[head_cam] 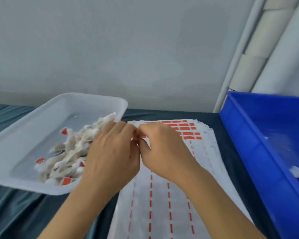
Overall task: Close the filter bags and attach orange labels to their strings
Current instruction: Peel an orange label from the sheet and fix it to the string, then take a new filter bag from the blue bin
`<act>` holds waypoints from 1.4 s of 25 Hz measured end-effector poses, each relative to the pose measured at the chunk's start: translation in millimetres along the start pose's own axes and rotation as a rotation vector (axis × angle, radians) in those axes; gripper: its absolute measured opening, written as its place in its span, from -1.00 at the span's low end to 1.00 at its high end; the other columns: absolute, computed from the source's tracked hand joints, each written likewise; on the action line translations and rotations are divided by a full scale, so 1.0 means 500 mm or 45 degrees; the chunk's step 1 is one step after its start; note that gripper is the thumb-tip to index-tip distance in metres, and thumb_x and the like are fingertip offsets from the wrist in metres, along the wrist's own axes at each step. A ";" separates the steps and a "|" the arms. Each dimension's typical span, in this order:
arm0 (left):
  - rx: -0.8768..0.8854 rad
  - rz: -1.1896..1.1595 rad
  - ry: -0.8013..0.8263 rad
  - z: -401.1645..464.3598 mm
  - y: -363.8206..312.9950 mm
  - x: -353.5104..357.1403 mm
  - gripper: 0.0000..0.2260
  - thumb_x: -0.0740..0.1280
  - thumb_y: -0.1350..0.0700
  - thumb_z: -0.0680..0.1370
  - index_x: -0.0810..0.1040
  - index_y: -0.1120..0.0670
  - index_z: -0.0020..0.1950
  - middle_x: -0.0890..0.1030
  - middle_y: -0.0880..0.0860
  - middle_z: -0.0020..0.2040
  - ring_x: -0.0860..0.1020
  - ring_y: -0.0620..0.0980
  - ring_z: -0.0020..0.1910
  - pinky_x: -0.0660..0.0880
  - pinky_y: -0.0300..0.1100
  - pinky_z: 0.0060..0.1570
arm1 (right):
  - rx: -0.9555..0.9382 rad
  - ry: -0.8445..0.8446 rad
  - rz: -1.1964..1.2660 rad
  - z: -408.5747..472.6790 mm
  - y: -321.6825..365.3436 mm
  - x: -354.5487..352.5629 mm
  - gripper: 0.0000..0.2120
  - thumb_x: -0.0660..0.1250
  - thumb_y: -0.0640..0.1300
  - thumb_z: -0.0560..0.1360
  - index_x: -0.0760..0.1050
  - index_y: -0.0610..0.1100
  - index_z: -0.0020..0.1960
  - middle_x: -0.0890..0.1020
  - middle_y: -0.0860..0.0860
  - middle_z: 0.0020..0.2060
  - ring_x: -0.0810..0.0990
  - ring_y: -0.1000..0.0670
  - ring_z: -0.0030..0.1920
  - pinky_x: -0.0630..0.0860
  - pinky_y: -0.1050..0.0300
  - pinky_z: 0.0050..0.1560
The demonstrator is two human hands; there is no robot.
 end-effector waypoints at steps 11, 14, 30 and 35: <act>-0.041 -0.306 0.549 -0.086 -0.111 0.279 -0.90 0.21 0.08 0.62 0.50 -0.08 -0.02 0.54 -0.17 -0.07 0.51 -0.13 -0.11 0.53 -0.19 -0.09 | 0.498 0.382 -0.205 -0.168 -0.216 0.031 -0.83 0.23 -0.14 0.66 0.53 0.02 0.20 0.66 0.04 0.07 0.56 0.03 -0.12 0.46 0.21 -0.08; 0.006 -0.266 0.591 -0.097 -0.111 0.292 -0.92 0.25 0.12 0.57 0.47 -0.07 -0.08 0.54 -0.16 -0.12 0.45 -0.13 -0.12 0.44 -0.20 -0.17 | 0.508 0.390 -0.217 -0.171 -0.227 0.039 -0.86 0.21 -0.12 0.66 0.54 0.02 0.11 0.65 0.04 -0.01 0.58 0.04 -0.14 0.42 0.26 -0.19; 0.480 -0.452 0.735 -0.122 -0.376 0.337 -0.63 0.19 -0.19 0.68 0.33 -0.28 0.49 0.51 -0.27 0.41 0.46 -0.19 0.37 0.41 -0.19 0.36 | 1.303 -0.038 -0.685 -0.341 -0.564 -0.470 -0.75 0.44 -0.05 0.50 0.58 -0.21 0.06 0.67 -0.14 -0.02 0.65 -0.20 -0.01 0.63 -0.10 -0.05; 0.540 -0.559 0.719 -0.135 -0.418 0.335 -0.65 0.19 -0.16 0.69 0.35 -0.27 0.48 0.52 -0.27 0.38 0.45 -0.20 0.37 0.34 -0.27 0.32 | 1.548 0.027 -0.648 -0.425 -0.640 -0.414 -0.64 0.50 0.01 0.43 0.35 -0.12 -0.27 0.48 -0.06 -0.33 0.40 -0.09 -0.37 0.27 0.16 -0.41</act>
Point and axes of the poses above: each hand's wrist, its own z-axis towards the middle knuckle, its own x-axis out of the palm, y = z × x, the point moved 6 cm from there along z, towards the middle knuckle
